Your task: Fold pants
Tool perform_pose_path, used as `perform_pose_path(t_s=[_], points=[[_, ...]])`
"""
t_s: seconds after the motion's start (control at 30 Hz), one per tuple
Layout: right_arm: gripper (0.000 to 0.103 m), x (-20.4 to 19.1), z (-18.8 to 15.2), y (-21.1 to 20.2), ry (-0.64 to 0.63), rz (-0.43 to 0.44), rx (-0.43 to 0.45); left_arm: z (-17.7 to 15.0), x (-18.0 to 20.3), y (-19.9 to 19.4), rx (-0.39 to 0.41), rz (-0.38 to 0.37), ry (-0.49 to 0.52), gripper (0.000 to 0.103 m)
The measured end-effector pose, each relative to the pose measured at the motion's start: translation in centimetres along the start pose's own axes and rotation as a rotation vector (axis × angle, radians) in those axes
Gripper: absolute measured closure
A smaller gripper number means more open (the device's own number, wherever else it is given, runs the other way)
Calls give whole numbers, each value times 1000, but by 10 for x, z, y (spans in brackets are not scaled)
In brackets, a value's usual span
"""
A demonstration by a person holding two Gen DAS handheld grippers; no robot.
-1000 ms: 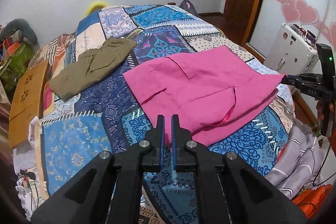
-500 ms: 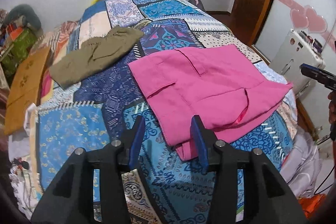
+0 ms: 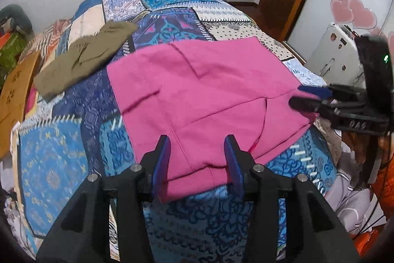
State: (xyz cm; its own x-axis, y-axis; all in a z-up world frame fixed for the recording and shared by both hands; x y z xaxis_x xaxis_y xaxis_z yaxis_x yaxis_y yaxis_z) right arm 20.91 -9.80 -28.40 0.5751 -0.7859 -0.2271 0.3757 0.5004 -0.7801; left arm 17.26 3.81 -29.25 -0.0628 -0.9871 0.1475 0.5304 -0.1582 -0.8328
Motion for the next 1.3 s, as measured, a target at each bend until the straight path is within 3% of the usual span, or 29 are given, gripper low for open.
perform_pose_path(t_s=[0.23,0.37,0.53,0.7,0.9,1.13,1.3], points=[[53,22,-20,-13,62,16,-15,-17,-6,-6,14,4,-12,51],[52,42,-23,-27,64,-61,-28,-14,-13,-15,10,23,-11,51],[51,74,0,-50,50,-193,45,15,-34,-32,68,58,-36,51],[51,97,29,-55,78,-201,105,53,-58,-33,116,108,-63,51],[51,110,64,-27,30,-230,111,90,-87,-6,118,175,-81,51],[51,109,103,18,-26,-152,93,115,-102,39,75,157,-129,51],[51,81,124,61,-93,-31,55,124,-101,70,63,237,-85,51]])
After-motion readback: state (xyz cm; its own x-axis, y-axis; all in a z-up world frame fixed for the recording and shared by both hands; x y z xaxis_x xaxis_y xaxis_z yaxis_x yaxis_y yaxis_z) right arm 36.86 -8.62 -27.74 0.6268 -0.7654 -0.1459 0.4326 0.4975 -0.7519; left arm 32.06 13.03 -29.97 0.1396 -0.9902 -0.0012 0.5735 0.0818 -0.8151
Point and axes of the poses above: each gripper's, at about its wrist camera, not at the fingertips, and y roughly the way its jaws point, x to its right, z to its top, the point moved 10 cm from there along y, roughly the way its jaws point, and after that the axes turned 6 degrees about -y, right-handed, at the moved point
